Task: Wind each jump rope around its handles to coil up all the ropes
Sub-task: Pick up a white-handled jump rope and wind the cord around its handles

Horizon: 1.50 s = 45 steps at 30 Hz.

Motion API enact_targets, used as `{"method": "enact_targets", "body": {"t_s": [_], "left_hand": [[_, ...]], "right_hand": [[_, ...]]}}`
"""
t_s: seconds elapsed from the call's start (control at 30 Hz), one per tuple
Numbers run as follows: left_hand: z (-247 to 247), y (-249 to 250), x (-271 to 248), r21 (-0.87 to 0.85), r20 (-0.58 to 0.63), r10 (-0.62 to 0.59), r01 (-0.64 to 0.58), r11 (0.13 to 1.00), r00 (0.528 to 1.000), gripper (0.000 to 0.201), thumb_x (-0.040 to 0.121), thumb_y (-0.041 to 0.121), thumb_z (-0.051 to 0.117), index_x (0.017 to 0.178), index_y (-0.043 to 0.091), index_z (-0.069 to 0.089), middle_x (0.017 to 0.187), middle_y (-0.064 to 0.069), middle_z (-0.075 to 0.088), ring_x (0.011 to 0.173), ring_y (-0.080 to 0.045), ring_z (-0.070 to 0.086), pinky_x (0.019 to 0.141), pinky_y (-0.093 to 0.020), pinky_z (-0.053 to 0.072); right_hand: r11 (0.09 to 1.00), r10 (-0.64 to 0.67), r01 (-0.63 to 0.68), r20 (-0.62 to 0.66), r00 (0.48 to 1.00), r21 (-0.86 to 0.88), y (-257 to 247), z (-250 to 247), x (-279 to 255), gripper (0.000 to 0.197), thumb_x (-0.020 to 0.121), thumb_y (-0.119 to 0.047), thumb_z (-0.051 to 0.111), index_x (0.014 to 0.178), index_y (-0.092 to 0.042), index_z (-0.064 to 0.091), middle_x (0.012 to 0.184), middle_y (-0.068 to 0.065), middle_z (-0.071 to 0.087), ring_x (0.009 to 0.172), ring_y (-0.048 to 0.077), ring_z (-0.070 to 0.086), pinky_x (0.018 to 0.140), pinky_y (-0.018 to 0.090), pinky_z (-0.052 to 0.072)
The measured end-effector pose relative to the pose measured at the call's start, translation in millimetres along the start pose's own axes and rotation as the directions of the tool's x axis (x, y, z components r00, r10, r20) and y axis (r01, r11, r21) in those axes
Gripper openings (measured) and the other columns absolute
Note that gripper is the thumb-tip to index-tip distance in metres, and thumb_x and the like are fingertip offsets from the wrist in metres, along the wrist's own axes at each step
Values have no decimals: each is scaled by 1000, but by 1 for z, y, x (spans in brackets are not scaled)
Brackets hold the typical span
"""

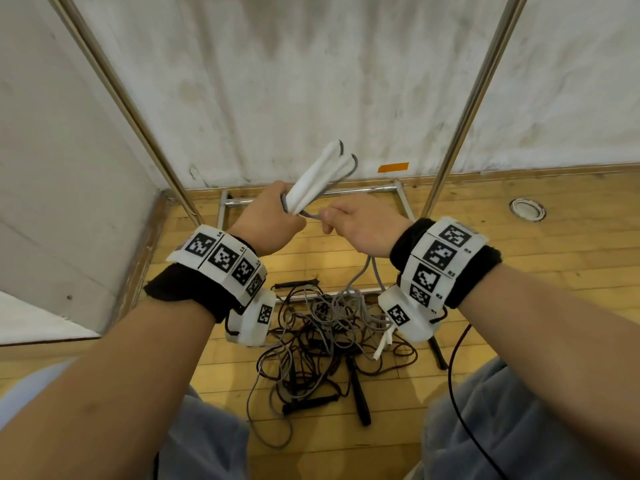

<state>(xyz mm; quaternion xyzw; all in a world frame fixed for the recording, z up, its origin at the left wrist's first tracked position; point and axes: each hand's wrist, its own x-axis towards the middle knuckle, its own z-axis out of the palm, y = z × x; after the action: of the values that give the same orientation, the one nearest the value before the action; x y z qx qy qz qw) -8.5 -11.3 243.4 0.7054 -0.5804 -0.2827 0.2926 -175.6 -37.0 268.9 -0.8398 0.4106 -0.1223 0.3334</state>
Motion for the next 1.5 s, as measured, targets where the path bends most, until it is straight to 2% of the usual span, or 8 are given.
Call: {"method": "enact_targets", "body": {"t_s": [0.33, 0.5, 0.67, 1.0, 1.23, 1.33, 1.43, 1.5], "left_hand": [[26, 4, -3, 362, -41, 9, 6, 932, 999, 30, 80, 30, 69, 91, 21, 41, 83, 4, 52, 77, -18, 53, 66, -31, 42], [29, -3, 1, 445, -92, -12, 52, 894, 996, 20, 88, 32, 57, 86, 20, 41, 74, 6, 47, 61, -10, 44, 48, -26, 28], [28, -14, -1, 531, -63, 11, 24, 847, 998, 19, 89, 17, 54, 98, 13, 37, 82, 0, 47, 67, -20, 48, 51, -28, 33], [34, -2, -11, 563, 175, 45, -137, 815, 983, 18, 83, 16, 54, 90, 21, 39, 72, 4, 49, 60, -12, 45, 46, -26, 28], [8, 14, -22, 382, 258, 192, -283, 880, 947, 28, 82, 11, 56, 71, 29, 37, 69, 4, 53, 62, -16, 49, 51, -30, 35], [2, 23, -31, 303, 215, 246, -304, 903, 945, 20, 80, 13, 59, 75, 28, 46, 71, 4, 54, 65, -18, 51, 57, -35, 41], [0, 31, -35, 153, 181, 260, -288, 945, 949, 17, 79, 14, 62, 96, 17, 58, 75, 1, 57, 65, -21, 52, 60, -38, 45], [0, 36, -37, 54, 131, 263, -272, 961, 956, 26, 79, 14, 64, 104, 14, 56, 76, 2, 56, 64, -20, 52, 58, -38, 44]], "right_hand": [[999, -46, 47, 42, 998, -22, -6, 11, -8, 36, 99, -31, 39, 67, -26, 55, 62, -10, 50, 57, 2, 45, 54, 4, 33], [996, -81, 80, 21, 997, 42, 0, 10, -11, 40, 97, -36, 42, 69, -9, 56, 60, 2, 46, 50, 19, 43, 57, 32, 40], [992, -56, 55, -5, 998, -113, 22, 0, -9, 39, 95, -33, 46, 75, -2, 57, 61, 5, 44, 57, 20, 40, 56, 33, 31], [959, 16, -106, -324, 946, -264, 30, -23, 8, 43, 81, -58, 57, 62, -20, 55, 59, -2, 49, 56, 14, 46, 49, 29, 29], [991, 73, -55, -150, 986, 121, 38, -51, 9, 36, 83, -46, 62, 58, -20, 58, 43, -12, 38, 42, 4, 34, 44, 13, 28], [899, 101, -62, -68, 993, 434, 41, -58, 5, 29, 80, -42, 62, 63, -18, 65, 52, -7, 50, 49, 9, 42, 53, 18, 37], [820, 137, -106, -13, 990, 563, 44, -56, 6, 31, 74, -37, 64, 80, -6, 65, 60, -1, 54, 51, 13, 44, 52, 21, 39], [820, 195, -152, -20, 981, 552, 46, -49, 7, 26, 89, -21, 58, 105, -1, 64, 86, 10, 63, 64, 26, 55, 64, 24, 49]]}}
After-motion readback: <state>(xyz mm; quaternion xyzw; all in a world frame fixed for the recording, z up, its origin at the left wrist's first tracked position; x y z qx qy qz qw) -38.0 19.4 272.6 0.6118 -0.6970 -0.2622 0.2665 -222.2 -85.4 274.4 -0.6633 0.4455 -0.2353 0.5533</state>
